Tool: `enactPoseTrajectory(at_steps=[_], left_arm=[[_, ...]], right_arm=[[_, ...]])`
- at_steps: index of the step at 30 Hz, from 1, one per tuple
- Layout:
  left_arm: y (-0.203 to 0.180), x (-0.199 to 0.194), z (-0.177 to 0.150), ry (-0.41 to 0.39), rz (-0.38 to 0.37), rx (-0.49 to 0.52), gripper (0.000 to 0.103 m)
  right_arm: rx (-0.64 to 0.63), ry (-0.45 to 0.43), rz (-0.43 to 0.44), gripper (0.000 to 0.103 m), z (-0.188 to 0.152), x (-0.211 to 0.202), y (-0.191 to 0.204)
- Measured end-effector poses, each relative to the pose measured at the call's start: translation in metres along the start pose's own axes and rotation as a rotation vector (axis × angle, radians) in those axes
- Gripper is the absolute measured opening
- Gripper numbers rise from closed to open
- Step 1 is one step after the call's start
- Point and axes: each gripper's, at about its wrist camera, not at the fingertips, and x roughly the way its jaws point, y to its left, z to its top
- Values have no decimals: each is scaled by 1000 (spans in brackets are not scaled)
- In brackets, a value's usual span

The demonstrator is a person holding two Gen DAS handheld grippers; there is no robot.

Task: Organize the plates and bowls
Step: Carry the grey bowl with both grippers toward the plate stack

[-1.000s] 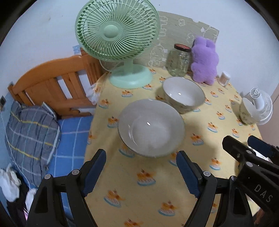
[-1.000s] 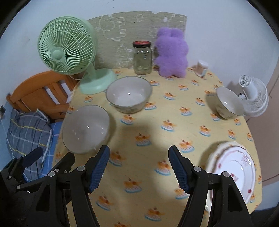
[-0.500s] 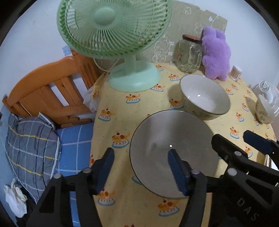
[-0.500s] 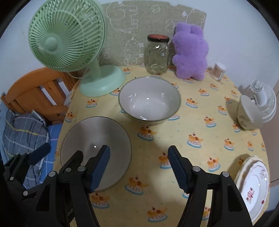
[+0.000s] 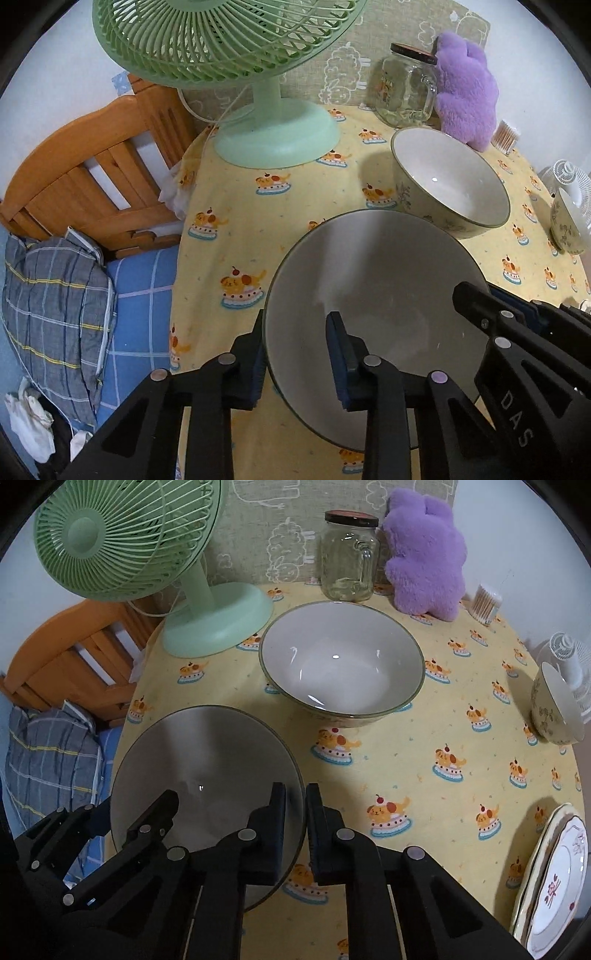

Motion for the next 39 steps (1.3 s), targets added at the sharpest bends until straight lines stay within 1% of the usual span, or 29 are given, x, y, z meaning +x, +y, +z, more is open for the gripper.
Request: enactPoseTrajectory(at_steps=[9, 14, 18, 24, 39], left_arm=[[-4, -5, -2, 27, 13, -13, 29], [-14, -12, -11, 30, 19, -9, 29], [-26, -18, -22, 48, 13, -8, 29], [-50, -27, -37, 64, 0, -7, 29], [-125, -52, -78, 95, -16, 10, 28]], right_arm=[[16, 29, 14, 14, -2, -4, -6], [8, 40, 8, 14, -10, -14, -13], [3, 57, 4, 14, -19, -20, -22], [16, 73, 1, 14, -40, -33, -47], [54, 93, -19, 14, -92, -67, -120]])
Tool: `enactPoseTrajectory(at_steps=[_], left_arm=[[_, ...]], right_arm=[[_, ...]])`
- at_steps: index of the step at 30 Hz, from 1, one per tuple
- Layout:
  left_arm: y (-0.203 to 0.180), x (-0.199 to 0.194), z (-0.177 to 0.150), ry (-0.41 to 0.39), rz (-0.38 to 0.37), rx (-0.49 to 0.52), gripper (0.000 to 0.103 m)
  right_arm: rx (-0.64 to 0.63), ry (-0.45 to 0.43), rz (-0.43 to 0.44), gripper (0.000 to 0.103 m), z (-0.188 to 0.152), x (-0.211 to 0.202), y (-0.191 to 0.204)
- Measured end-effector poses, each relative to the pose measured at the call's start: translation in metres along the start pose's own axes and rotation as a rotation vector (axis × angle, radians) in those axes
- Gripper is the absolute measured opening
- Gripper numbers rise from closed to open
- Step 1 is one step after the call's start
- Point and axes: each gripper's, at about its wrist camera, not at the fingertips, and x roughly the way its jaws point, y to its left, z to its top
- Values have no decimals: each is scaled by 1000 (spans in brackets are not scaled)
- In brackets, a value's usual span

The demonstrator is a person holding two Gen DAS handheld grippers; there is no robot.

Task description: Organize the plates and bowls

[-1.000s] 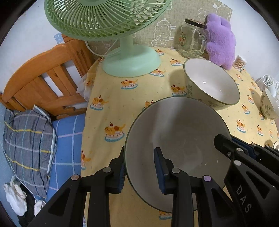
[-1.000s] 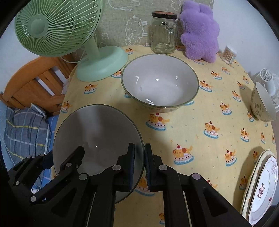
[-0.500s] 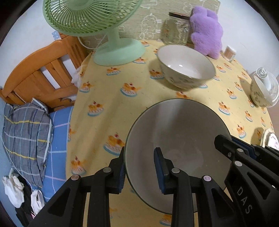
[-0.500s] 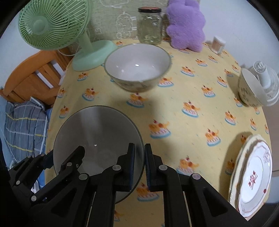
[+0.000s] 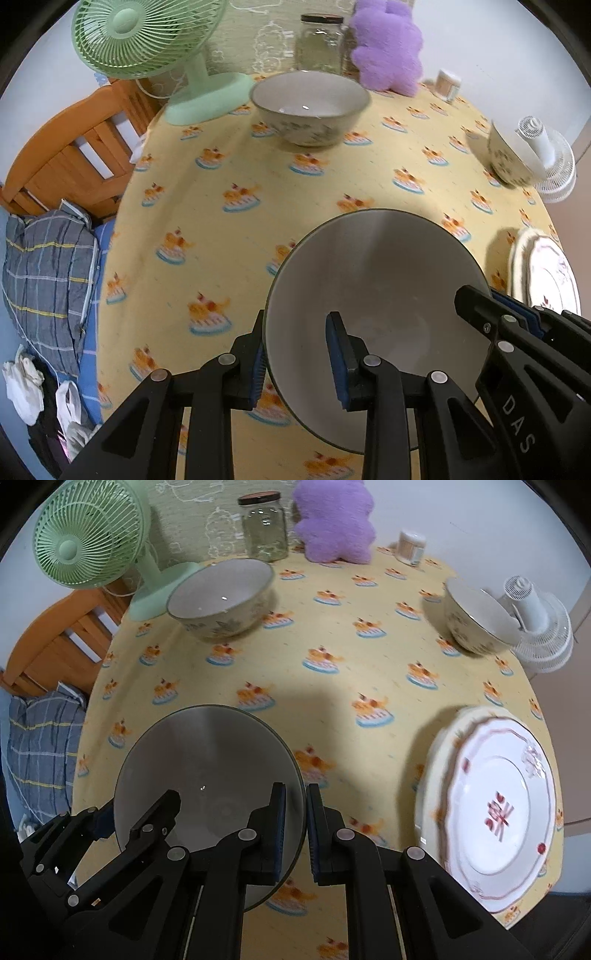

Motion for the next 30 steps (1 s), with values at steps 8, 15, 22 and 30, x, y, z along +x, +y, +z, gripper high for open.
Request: enactPoseTrajectory(at_steps=[8, 15, 22, 30], left_arm=[[-34, -2, -19, 27, -12, 2, 29], [-48, -7, -28, 30, 4, -13, 29], [-55, -8, -32, 29, 20, -42, 31], [-58, -14, -33, 9, 40, -95, 57]], right_arm=[[23, 24, -1, 14, -19, -3, -35], [46, 41, 31, 14, -29, -5, -54], [36, 60, 59, 14, -31, -4, -63], [-35, 29, 96, 15, -24, -8, -64]])
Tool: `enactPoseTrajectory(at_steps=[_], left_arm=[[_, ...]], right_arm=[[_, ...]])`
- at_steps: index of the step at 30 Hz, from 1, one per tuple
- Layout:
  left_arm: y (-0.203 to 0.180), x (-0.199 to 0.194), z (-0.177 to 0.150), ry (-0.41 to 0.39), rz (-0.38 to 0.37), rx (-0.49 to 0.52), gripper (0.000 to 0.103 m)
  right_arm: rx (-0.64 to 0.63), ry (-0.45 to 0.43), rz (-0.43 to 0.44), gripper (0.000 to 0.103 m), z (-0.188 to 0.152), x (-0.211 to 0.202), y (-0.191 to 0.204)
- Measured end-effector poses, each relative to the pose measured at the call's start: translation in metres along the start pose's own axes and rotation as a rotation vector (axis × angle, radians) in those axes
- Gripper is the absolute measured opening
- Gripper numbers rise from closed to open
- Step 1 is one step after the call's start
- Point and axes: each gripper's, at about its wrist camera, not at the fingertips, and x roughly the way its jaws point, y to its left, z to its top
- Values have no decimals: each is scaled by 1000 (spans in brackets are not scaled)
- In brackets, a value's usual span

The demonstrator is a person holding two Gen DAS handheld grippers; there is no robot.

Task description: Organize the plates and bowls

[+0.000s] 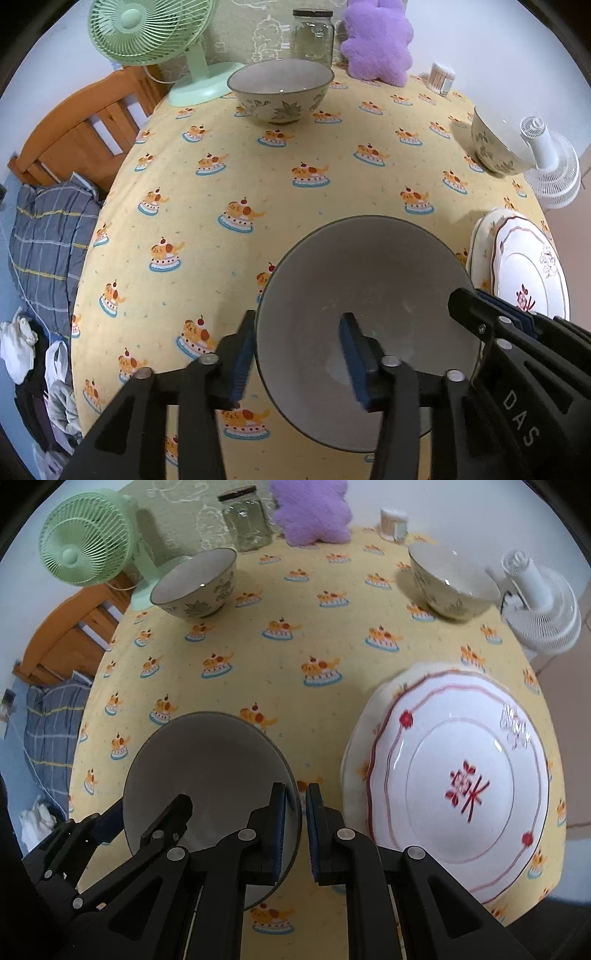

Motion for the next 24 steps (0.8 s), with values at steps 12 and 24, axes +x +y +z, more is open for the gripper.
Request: enactPoseTrajectory(at_steps=[12, 24], left_arm=[[2, -20, -4, -59, 14, -61, 80], [19, -58, 29, -191, -16, -5, 82]], right_arm=[[-127, -69, -7, 66, 5, -17, 6], [-110, -193, -46, 77, 25, -55, 25]])
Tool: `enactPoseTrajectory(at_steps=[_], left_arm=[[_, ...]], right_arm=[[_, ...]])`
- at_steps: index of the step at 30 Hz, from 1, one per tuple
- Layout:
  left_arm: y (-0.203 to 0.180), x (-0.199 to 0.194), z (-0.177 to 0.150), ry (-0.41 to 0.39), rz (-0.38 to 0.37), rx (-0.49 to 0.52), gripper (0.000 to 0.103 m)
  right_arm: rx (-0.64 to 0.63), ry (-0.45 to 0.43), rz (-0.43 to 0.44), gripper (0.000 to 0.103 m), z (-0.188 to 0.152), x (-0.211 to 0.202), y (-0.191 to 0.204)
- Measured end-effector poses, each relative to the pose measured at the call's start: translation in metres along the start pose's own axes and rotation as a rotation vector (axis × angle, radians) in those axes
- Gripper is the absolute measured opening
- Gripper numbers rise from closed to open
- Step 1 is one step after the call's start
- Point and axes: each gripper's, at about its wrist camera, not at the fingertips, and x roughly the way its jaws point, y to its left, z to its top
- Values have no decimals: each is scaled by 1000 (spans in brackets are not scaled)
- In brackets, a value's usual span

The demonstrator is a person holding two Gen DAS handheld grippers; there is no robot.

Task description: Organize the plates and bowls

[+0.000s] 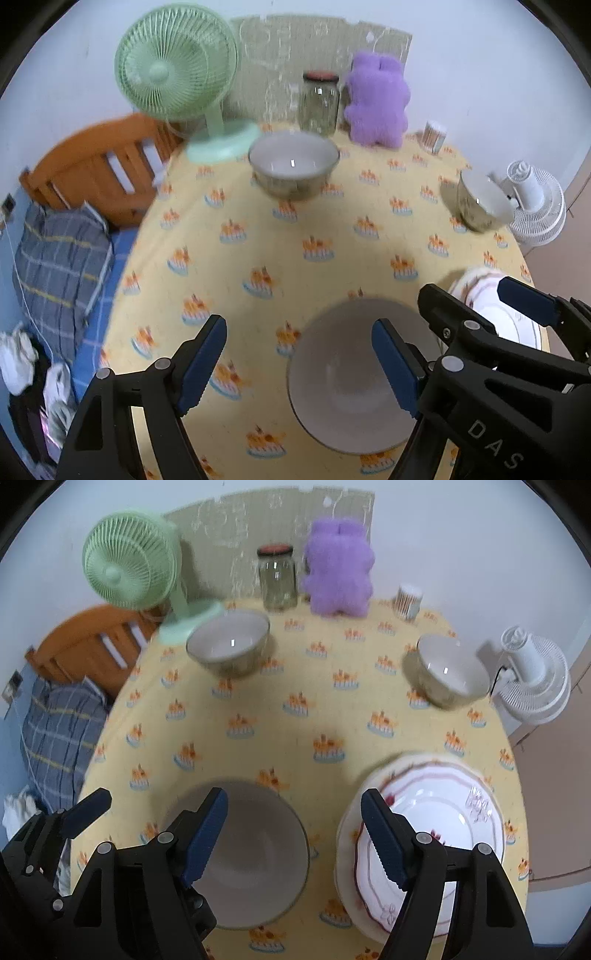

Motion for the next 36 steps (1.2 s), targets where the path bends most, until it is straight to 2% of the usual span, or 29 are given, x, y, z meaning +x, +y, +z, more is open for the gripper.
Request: enactPoseTrajectory(at_steps=[4, 10, 12, 14, 16, 21, 26, 30, 36], left_arm=[[5, -2, 20, -42, 6, 5, 82], [6, 9, 46, -88, 48, 13, 82], [7, 19, 53, -64, 56, -6, 81], [10, 31, 59, -51, 28, -49, 78], [13, 41, 65, -46, 4, -91, 77], [9, 61, 82, -50, 83, -75, 77], [10, 78, 101, -52, 129, -79, 77], [16, 89, 117, -69, 126, -119, 77], [20, 114, 140, -72, 157, -110, 77]], right_arm=[[15, -47, -45, 77, 20, -9, 4], [12, -106, -37, 78, 48, -2, 4], [-7, -101, -40, 78, 58, 7, 5], [-46, -67, -46, 79, 72, 21, 6], [-65, -61, -45, 85, 82, 32, 5], [-118, -87, 4, 86, 103, 60, 2], [-147, -92, 31, 86, 123, 83, 3], [-154, -80, 135, 86, 142, 99, 3], [-156, -153, 102, 86, 166, 120, 11]])
